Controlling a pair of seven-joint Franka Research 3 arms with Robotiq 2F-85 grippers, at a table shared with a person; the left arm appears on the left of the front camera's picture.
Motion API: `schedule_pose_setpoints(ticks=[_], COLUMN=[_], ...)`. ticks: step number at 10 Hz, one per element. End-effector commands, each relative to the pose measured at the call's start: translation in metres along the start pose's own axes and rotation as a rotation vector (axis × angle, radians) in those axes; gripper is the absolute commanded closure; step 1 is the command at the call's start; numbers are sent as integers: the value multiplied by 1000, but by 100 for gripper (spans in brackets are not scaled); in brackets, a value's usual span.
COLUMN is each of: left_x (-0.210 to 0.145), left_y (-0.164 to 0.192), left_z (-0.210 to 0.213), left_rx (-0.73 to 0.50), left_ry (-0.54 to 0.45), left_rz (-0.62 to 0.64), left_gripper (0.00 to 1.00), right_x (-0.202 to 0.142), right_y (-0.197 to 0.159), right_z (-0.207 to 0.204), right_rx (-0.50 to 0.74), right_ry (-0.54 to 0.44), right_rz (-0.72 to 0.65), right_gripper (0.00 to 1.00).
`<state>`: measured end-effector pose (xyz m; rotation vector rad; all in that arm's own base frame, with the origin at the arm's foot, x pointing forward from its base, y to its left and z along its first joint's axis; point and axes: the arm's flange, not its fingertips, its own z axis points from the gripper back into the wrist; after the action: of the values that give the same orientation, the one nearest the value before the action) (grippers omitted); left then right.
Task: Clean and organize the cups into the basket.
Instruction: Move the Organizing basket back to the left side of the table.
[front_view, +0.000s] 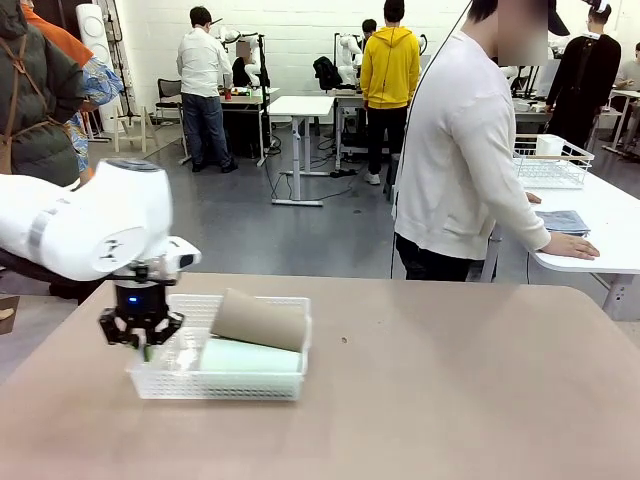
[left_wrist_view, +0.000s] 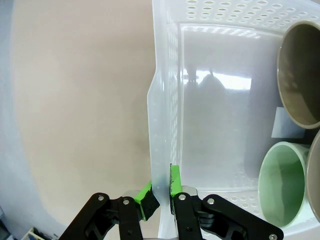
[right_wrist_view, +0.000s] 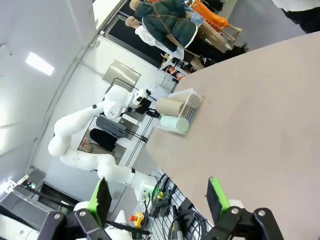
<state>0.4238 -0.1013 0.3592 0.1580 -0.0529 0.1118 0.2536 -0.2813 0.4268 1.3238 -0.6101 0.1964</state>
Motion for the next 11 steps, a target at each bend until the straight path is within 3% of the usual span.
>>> schedule_pose_setpoints(ticks=[1,5,9,10,11], left_x=[-1,6,29,30,32], left_y=[41,120,146,146,148], left_z=[0,-15,-29,-29,-30], left_rx=[58,71,63,55,62], left_ry=[-63,-66,-51,-60,-70], left_rz=[8,7,-49,-61,-46], left_gripper=[94,94,94,34,34], right_x=[1,1,1,1,1], right_y=[1,1,1,1,1], right_z=[-1,-1,-1,-1,-1], right_rx=[2,2,2,2,2], right_ry=[-3,-3,-3,-3,-3], right_rz=[7,7,7,7,7], right_gripper=[0,0,0,0,0])
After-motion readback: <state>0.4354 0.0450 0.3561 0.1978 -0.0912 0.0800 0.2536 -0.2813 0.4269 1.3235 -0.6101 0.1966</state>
